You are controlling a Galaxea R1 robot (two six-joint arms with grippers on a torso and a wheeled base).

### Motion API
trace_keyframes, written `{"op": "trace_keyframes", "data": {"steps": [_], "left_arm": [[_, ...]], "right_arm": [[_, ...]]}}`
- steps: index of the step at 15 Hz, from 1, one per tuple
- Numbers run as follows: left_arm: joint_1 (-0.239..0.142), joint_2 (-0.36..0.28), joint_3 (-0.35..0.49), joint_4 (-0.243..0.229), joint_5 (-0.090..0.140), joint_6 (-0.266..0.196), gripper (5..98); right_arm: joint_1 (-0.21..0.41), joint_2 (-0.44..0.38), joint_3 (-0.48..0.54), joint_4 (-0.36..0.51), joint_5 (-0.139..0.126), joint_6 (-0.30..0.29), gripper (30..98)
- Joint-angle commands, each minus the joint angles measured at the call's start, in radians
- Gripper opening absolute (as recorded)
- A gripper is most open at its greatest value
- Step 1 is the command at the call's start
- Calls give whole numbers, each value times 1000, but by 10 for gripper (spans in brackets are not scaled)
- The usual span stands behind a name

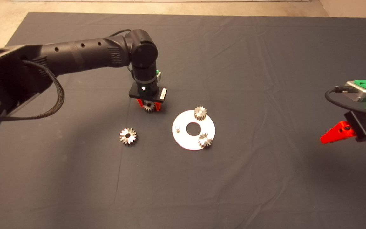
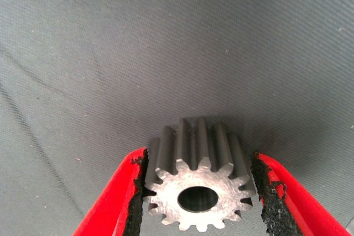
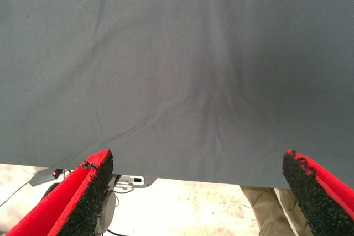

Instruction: Remove an incorrectly installed larger gear and replace it with the correct smaller gear

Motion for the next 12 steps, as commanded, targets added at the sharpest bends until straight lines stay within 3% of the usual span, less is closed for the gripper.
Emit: {"op": "trace_keyframes", "data": {"steps": [1,12], "left_arm": [[-20,4,12,-6,10,2,469],[-17,-8,16,-6,15,1,385]], "right_arm": [[24,0,3,34,0,4,813],[24,1,2,34,0,4,813]]}}
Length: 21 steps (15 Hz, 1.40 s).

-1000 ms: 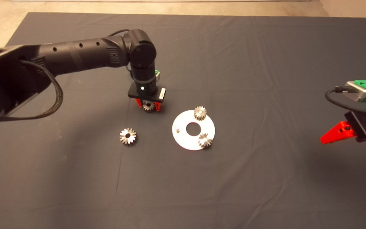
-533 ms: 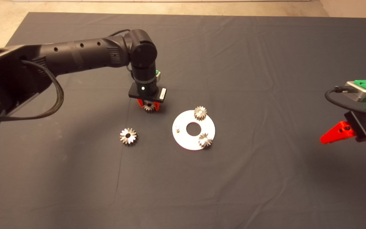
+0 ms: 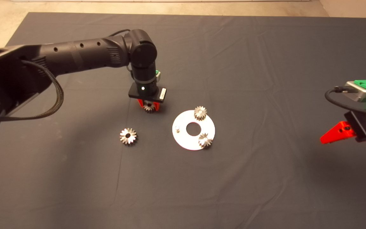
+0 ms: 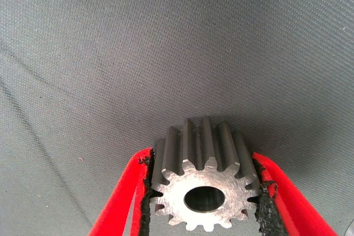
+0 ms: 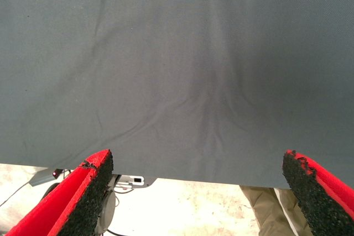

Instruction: Remove an incorrectly installed larger gear and replace it with the correct smaller gear

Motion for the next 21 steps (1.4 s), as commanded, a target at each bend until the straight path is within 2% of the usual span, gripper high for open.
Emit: {"op": "trace_keyframes", "data": {"steps": [1,4,7,8,9,10,11,12,17,20,21], "left_arm": [[-17,-1,13,-6,13,1,377],[-17,-1,28,-7,13,-3,360],[-19,-1,52,-9,22,-11,337],[-23,1,60,-20,45,-14,337],[-54,8,69,-48,98,-26,337],[-107,9,88,-64,144,-55,337],[-142,11,99,-70,167,-71,338],[-170,10,94,-84,172,-72,336],[-218,9,96,-164,174,-74,336],[-218,14,136,-180,172,-83,329],[-218,12,172,-185,170,-108,323]], "right_arm": [[24,1,2,34,-1,3,813],[24,1,0,34,-1,3,813],[24,1,0,34,-1,3,813],[24,1,0,34,-1,3,813],[24,1,-1,34,-1,3,813],[24,1,-1,34,-1,3,813],[24,1,-1,34,-1,3,813],[24,1,-1,34,-1,3,813],[24,0,0,34,-1,3,813],[24,0,-1,34,-1,3,813],[24,1,-2,34,-1,1,813]]}}
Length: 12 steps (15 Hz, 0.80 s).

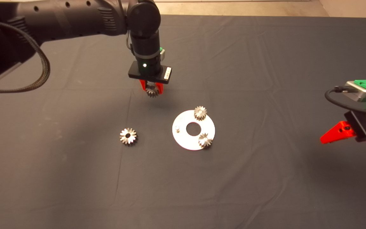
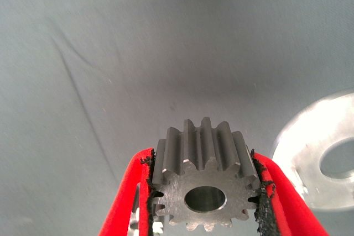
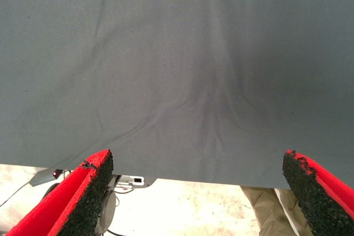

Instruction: Remove an incorrectly installed larger gear and replace it with the correct smaller gear

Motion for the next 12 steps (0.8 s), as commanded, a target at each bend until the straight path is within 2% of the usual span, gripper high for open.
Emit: {"op": "trace_keyframes", "data": {"steps": [1,2,5,8,12], "left_arm": [[-59,4,134,-57,122,-83,317],[-59,-1,175,-57,119,-124,317],[-59,3,230,-57,118,-172,316],[-59,10,304,-57,104,-254,315],[-58,13,389,-57,104,-347,314]], "right_arm": [[24,2,-10,34,-1,-5,813],[24,2,-30,34,-1,-10,813],[24,4,-43,34,-1,-24,813],[24,2,-41,34,-1,-25,813],[24,-5,-35,35,-2,-25,813]]}}
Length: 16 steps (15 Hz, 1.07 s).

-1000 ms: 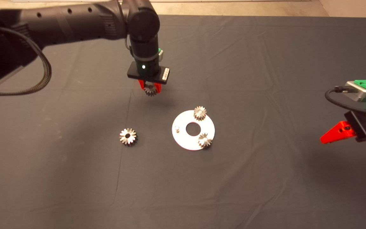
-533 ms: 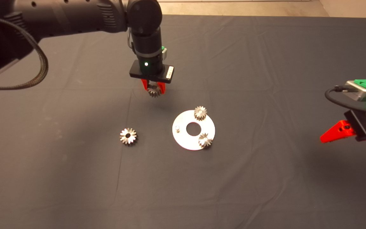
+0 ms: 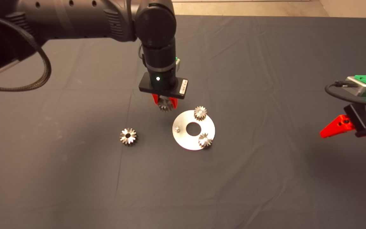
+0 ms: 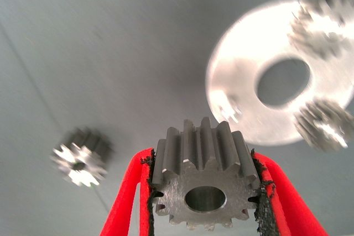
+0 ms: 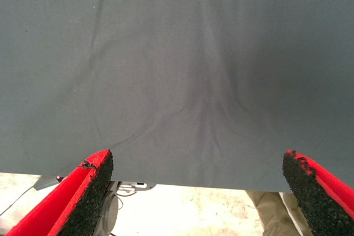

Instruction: Remove an incorrectly installed larger gear and replace it with the correct smaller gear

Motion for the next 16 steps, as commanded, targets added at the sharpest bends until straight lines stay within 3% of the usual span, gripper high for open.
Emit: {"op": "trace_keyframes", "data": {"steps": [1,6,10,16], "left_arm": [[-29,17,113,-10,103,-121,313],[-18,19,118,90,103,-157,311],[51,23,101,160,103,-154,311],[75,20,81,185,104,-146,312]], "right_arm": [[24,-5,6,35,-2,-6,813],[25,-3,4,35,-3,-6,813],[30,-2,4,35,-3,-6,813],[30,-3,3,35,-3,-6,813]]}}
